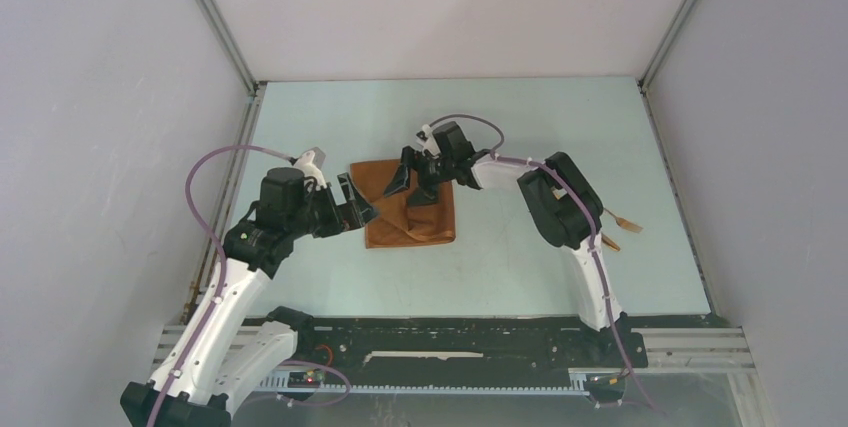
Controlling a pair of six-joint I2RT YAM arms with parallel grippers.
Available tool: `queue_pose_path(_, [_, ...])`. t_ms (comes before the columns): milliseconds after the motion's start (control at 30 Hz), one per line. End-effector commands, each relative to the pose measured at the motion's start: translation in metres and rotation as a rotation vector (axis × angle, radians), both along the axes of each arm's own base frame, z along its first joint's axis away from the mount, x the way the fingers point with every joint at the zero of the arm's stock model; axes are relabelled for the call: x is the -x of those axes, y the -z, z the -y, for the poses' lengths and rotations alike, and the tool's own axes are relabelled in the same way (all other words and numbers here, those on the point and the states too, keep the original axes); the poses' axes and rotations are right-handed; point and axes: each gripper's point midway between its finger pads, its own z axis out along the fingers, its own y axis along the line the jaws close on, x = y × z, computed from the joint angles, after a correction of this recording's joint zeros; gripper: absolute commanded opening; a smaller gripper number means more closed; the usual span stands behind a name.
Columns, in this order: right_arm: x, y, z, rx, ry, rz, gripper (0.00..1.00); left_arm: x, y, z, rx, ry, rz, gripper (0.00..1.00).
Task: Fold the napkin into a case and place the utensils inside
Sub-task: Fold the rectangle-folded napkin at the center of the board, then rotate the square-folded napkin at the center of the board.
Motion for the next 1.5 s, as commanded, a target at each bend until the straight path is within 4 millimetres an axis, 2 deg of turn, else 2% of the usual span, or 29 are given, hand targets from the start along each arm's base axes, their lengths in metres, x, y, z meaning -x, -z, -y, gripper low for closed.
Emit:
queue_pose_path(0, [0.003, -0.033, -0.029, -0.086, -0.074, 0.074, 0.89, -0.001, -0.014, 0.001, 0.010, 0.001, 0.037, 1.00])
queue_pose_path(67, [0.014, -0.044, -0.041, -0.106, -0.127, 0.095, 0.89, -0.001, -0.016, -0.003, -0.002, -0.013, 0.040, 1.00])
queue_pose_path(133, [0.035, -0.056, -0.051, -0.144, -0.200, 0.093, 0.88, -0.002, -0.020, -0.009, -0.021, -0.038, 0.060, 1.00])
queue_pose_path(233, [0.084, -0.065, -0.067, -0.160, -0.315, 0.080, 0.88, -0.003, -0.028, -0.023, -0.062, -0.102, 0.100, 1.00])
queue_pose_path(300, [0.106, -0.069, -0.068, -0.165, -0.354, 0.065, 0.89, -0.004, -0.034, -0.034, -0.086, -0.159, 0.129, 1.00])
queue_pose_path(333, [0.111, -0.071, -0.066, -0.166, -0.358, 0.065, 0.89, -0.004, -0.036, -0.038, -0.091, -0.183, 0.140, 1.00])
queue_pose_path(433, [0.102, -0.078, -0.043, -0.107, -0.302, 0.096, 0.89, -0.006, -0.042, -0.044, -0.088, -0.229, 0.159, 1.00])
queue_pose_path(533, [0.085, -0.092, -0.004, -0.012, -0.193, 0.139, 0.89, -0.008, -0.048, -0.043, -0.076, -0.235, 0.168, 1.00])
queue_pose_path(567, [0.082, -0.089, 0.013, 0.044, -0.154, 0.129, 0.88, -0.010, -0.049, -0.043, -0.075, -0.236, 0.168, 1.00])
queue_pose_path(633, [0.075, -0.078, 0.050, 0.190, -0.039, 0.121, 0.86, -0.013, -0.048, -0.038, -0.064, -0.224, 0.157, 1.00])
queue_pose_path(700, [0.077, -0.060, 0.086, 0.312, 0.066, 0.099, 0.85, -0.015, -0.046, -0.032, -0.044, -0.204, 0.146, 1.00])
queue_pose_path(833, [0.087, -0.031, 0.130, 0.349, 0.162, 0.033, 0.79, -0.019, -0.043, -0.022, -0.003, -0.174, 0.135, 1.00])
queue_pose_path(967, [0.089, -0.015, 0.139, 0.250, 0.179, -0.018, 0.79, -0.018, -0.043, -0.013, 0.022, -0.132, 0.121, 1.00])
queue_pose_path(1200, [0.084, 0.014, 0.134, 0.214, 0.152, -0.026, 0.79, -0.014, -0.046, -0.010, 0.033, -0.106, 0.127, 1.00])
queue_pose_path(1467, [0.065, 0.033, 0.123, 0.142, 0.173, -0.052, 0.76, -0.011, -0.044, -0.010, 0.027, -0.101, 0.126, 1.00])
